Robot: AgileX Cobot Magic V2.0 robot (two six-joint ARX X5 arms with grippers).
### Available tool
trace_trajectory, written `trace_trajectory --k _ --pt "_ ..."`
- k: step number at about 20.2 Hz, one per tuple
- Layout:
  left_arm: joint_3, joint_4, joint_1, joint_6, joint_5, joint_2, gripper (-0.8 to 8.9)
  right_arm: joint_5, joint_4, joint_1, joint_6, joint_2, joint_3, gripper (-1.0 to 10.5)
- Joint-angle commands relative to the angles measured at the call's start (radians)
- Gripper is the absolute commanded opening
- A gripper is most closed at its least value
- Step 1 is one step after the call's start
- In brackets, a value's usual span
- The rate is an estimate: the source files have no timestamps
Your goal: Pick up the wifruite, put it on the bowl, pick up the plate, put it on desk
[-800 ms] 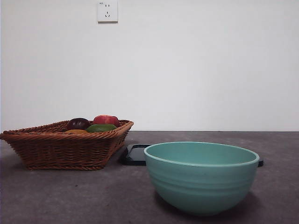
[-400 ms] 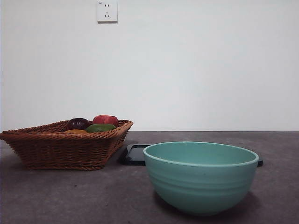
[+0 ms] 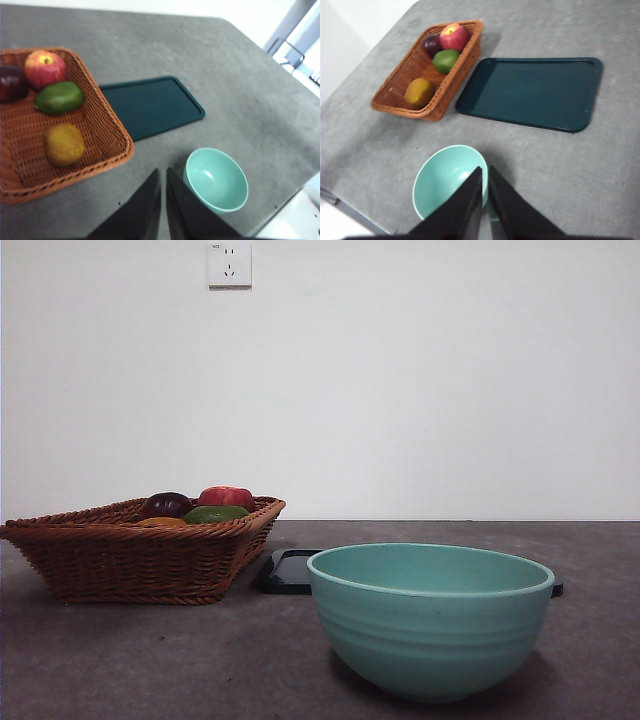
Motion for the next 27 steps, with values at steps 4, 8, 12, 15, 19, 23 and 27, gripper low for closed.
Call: trace_trajectory --k 4,8,12,15,19,23,27 --pt "0.018 0.015 -0.005 0.023 0.005 0.039 0.41 -0.008 0.016 0.003 -0.045 0.005 0.021 0.1" --pt "0.018 0.018 -0.005 0.021 0.005 0.039 4.36 0.004 0.028 0.003 -0.043 0.005 0.021 3.7" --pt "0.018 0.021 -0.005 0.020 0.005 0.038 6.04 0.003 0.032 0.004 -0.040 0.005 0.021 6.4" --pt "0.018 0.019 -0.005 -0.018 0.005 0.038 6.02 0.002 0.032 0.006 -0.041 0.005 0.021 6.4" --pt "0.041 -0.049 -0.005 -0.041 -0.003 0.080 5.93 0.001 0.030 0.007 -0.040 0.005 0.021 6.4" --pt "0.149 -0.173 -0.005 -0.027 -0.085 0.237 5.93 -0.021 0.031 0.024 -0.037 0.005 0.021 6.4" --pt "0.303 -0.287 -0.005 -0.033 -0.175 0.470 5.93 -0.036 0.031 0.033 -0.037 0.005 0.021 6.4"
